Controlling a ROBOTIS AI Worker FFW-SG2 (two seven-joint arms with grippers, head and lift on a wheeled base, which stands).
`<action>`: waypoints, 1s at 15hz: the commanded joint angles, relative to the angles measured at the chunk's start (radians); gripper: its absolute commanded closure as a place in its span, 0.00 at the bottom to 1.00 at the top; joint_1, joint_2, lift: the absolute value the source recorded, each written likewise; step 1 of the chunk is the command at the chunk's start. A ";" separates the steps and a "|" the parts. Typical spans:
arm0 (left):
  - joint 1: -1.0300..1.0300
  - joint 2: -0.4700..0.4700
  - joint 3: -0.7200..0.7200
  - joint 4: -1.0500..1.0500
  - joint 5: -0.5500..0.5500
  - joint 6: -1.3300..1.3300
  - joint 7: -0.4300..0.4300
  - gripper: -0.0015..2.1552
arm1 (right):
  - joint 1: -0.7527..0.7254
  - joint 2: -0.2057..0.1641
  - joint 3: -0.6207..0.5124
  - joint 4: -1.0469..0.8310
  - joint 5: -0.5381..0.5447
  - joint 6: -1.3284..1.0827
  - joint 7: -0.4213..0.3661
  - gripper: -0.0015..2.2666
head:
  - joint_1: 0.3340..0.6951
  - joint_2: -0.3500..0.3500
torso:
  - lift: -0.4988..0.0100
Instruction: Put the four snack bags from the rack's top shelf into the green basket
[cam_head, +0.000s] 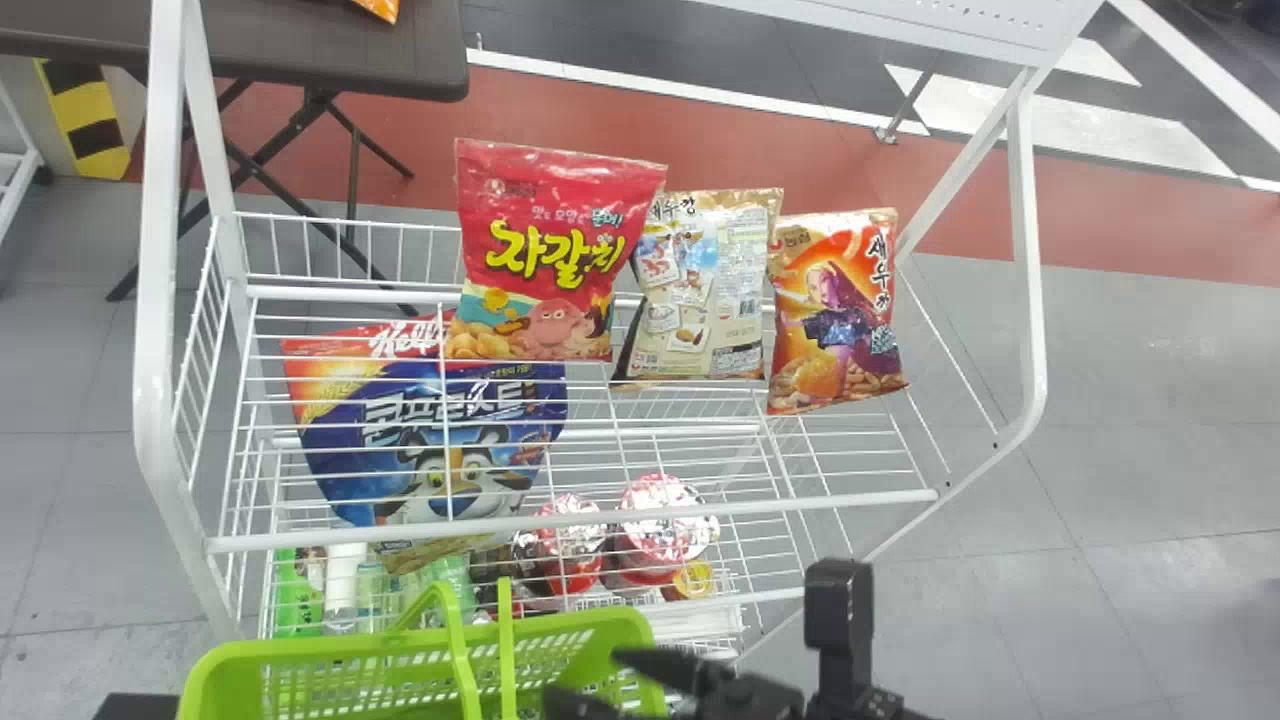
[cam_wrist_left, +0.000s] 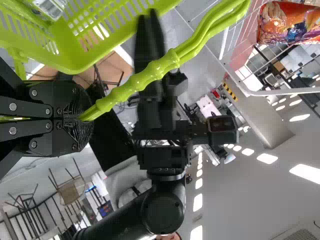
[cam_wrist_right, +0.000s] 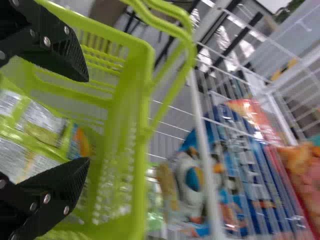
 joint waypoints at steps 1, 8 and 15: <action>0.000 0.000 -0.003 0.000 0.000 0.000 0.003 0.88 | -0.095 0.002 0.048 0.114 0.035 -0.312 -0.085 0.02 | 1.00 0.00 | 0.98; -0.011 0.006 -0.004 0.013 0.003 0.000 0.011 0.88 | -0.529 0.063 0.285 0.534 0.246 -0.705 -0.349 0.04 | 1.00 0.00 | 0.98; -0.028 0.042 -0.006 0.023 0.031 -0.003 0.014 0.88 | -0.703 0.097 0.355 0.770 0.326 -0.818 -0.607 0.09 | 1.00 0.16 | 0.98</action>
